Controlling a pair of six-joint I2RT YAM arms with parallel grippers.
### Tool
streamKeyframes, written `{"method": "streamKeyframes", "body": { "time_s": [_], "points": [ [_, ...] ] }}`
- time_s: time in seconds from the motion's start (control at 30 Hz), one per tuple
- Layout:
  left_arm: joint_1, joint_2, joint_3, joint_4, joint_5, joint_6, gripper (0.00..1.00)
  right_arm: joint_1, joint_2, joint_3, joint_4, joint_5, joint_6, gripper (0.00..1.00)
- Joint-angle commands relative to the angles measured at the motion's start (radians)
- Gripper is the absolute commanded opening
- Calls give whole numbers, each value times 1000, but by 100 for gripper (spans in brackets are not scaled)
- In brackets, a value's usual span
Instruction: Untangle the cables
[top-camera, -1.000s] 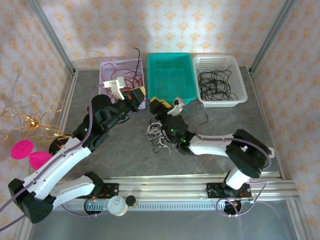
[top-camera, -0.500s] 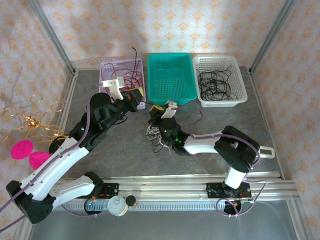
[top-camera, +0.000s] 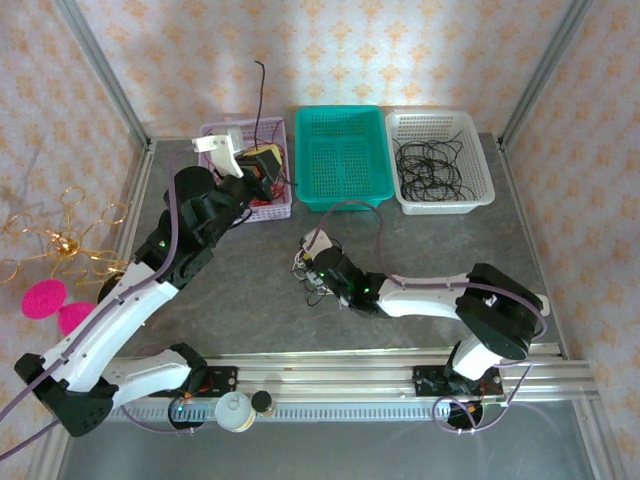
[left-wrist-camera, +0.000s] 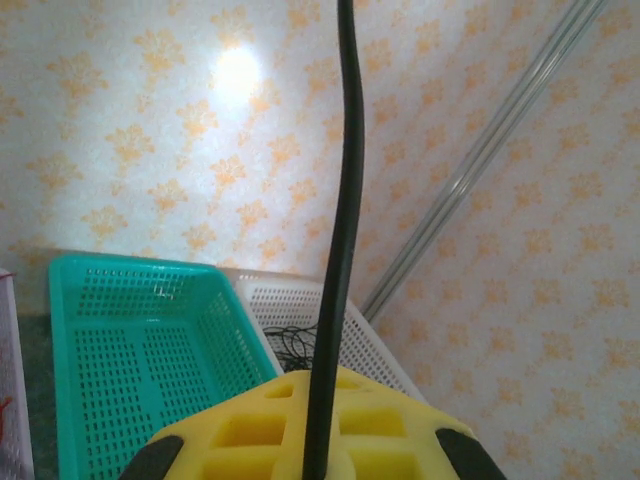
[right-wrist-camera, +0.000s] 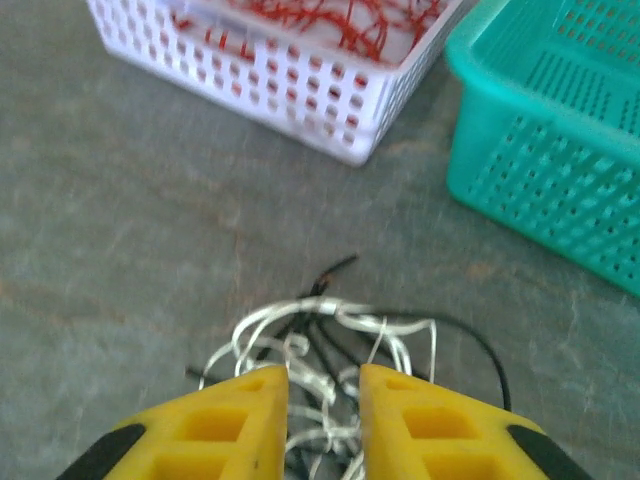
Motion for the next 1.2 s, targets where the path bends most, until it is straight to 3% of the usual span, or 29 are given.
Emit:
{"method": "streamKeyframes", "body": {
  "time_s": [0.0, 0.1, 0.27, 0.37, 0.47, 0.57, 0.77, 0.9, 1.07, 1.13, 1.17],
  "points": [
    [8, -22, -88, 154, -48, 27, 0, 17, -82, -28, -124, 21, 3, 30],
    [8, -21, -113, 161, -43, 26, 0, 18, -218, -100, -123, 3, 57, 38],
    [6, -18, -139, 124, 3, 9, 0, 9, -472, -141, -86, -66, -5, 62],
    [5, -38, -183, 121, 67, -24, 0, -61, -523, -63, -105, -232, -58, 67],
    [3, -80, -257, 145, 128, -72, 0, -125, -501, 49, -152, -474, -118, 67],
    [-1, -117, -320, 194, 196, -120, 0, -127, -437, 159, -220, -655, -208, 69],
    [-25, -160, -369, 231, 245, -157, 0, -132, -282, 285, -230, -763, -232, 68],
    [-26, -179, -380, 210, 234, -161, 0, -136, -211, 330, -221, -767, -196, 56],
    [-27, -188, -376, 136, 162, -157, 0, -138, -190, 360, -241, -661, -153, 15],
    [-27, -188, -382, 126, 137, -156, 1, -138, -209, 349, -239, -643, -126, 4],
    [-27, -189, -391, 133, 130, -158, 19, -138, -222, 337, -235, -636, -108, 0]
  ]
}}
